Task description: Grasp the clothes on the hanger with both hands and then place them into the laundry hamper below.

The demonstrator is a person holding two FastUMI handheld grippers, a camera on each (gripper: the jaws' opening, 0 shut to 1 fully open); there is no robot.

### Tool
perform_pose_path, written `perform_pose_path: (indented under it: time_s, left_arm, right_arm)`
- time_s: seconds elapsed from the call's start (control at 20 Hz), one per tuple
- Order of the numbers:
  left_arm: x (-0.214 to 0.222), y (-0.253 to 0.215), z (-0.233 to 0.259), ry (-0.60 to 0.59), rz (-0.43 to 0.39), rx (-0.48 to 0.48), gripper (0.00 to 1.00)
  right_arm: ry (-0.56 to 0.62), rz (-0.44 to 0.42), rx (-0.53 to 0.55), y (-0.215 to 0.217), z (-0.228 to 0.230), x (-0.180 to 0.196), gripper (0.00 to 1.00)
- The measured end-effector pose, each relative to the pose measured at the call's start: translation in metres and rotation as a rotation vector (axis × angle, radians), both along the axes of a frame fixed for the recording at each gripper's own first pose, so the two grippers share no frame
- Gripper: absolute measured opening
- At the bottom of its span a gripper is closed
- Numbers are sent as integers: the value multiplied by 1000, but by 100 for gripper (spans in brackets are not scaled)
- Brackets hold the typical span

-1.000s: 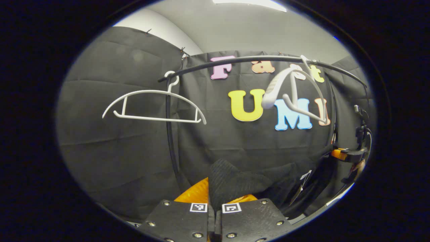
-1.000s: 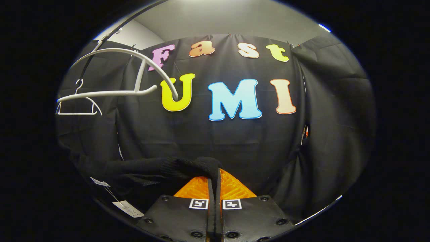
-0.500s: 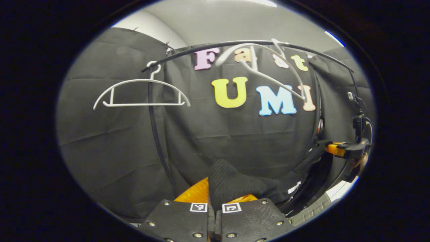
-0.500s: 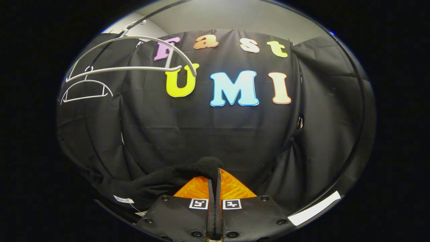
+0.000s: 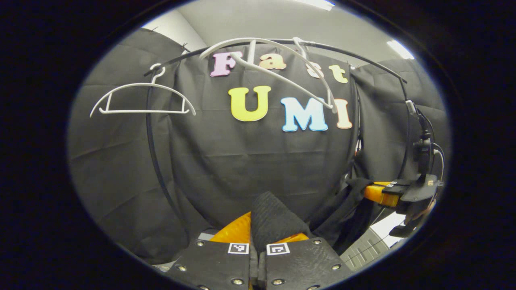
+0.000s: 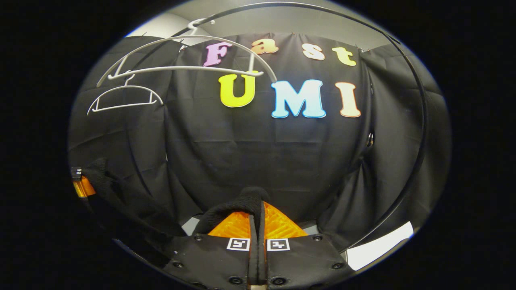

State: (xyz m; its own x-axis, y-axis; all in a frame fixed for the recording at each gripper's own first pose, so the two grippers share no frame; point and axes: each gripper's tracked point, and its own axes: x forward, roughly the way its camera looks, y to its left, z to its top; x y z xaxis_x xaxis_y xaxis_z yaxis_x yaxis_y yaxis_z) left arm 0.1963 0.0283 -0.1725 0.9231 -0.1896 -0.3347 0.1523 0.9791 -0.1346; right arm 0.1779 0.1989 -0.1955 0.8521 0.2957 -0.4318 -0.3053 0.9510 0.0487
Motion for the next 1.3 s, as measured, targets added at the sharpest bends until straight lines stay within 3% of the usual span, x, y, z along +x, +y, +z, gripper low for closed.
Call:
perform_pose_path:
  time_s: [0.25, 0.55, 1.1, 1.3]
  left_arm:
    - [-5, -12, -8, 2, -56, -20, 0]
    - [-19, -36, -53, 59, -121, -14, 1]
    - [-52, -58, -176, 286, -177, 42, 0]
    - [-84, -54, -219, 404, -202, 92, 1]
  right_arm:
    - [28, 54, 30, 32, -9, -37, 1]
    - [110, 87, 29, 48, -47, -75, 2]
    - [277, 52, -106, 30, -152, -116, 2]
    - [365, 55, -158, 21, -192, -136, 2]
